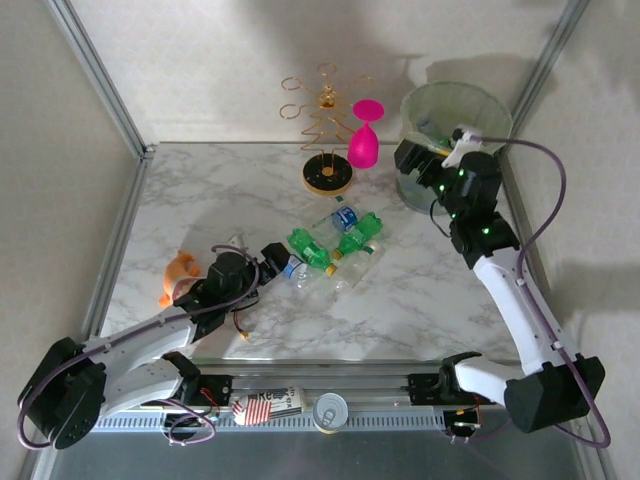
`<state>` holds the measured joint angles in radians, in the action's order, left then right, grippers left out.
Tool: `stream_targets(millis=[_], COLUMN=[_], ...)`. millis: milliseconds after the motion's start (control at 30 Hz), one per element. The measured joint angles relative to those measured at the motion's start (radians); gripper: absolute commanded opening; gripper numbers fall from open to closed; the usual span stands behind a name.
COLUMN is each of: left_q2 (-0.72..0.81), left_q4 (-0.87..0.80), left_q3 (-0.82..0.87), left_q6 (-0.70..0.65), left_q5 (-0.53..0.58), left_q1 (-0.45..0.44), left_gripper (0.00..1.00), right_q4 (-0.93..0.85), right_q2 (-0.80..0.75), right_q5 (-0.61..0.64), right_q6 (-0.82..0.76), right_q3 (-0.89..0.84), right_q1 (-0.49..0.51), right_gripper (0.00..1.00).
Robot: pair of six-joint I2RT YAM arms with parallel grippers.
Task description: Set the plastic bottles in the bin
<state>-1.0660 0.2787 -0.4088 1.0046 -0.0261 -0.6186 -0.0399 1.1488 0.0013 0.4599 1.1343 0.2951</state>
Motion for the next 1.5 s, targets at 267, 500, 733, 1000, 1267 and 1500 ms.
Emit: stream_targets(millis=[267, 500, 733, 1000, 1267, 1500], left_q2=[-0.174, -0.278, -0.36, -0.489, -0.551, -0.575], left_q4=[-0.105, -0.153, -0.158, -0.156, -0.14, -0.141], left_q3=[-0.114, -0.162, -0.213, -0.277, -0.282, -0.289], left_q6=[0.037, 0.074, 0.091, 0.1, 0.108, 0.113], left_q5=[0.11, 0.175, 0.215, 0.23, 0.248, 0.28], left_q1=[-0.052, -0.055, -0.055, -0.055, -0.055, -0.061], left_gripper=[1.0, 1.0, 0.94, 0.8, 0.77, 0.68], right_q4=[0.048, 0.079, 0.111, 0.108, 0.108, 0.112], right_q2=[-0.068, -0.081, -0.085, -0.166, -0.193, -0.182], right_q5=[0.029, 0.032, 0.032, 0.052, 0.058, 0.005], right_q6=[0.06, 0.11, 0.113, 0.112, 0.106, 0.082], right_q3=[-0.28, -0.425, -0.475, -0.526, -0.541, -0.549], right_q1=[0.148, 0.234, 0.264, 0.266, 0.266, 0.266], right_gripper=[0.99, 0.99, 0.99, 0.99, 0.99, 0.99])
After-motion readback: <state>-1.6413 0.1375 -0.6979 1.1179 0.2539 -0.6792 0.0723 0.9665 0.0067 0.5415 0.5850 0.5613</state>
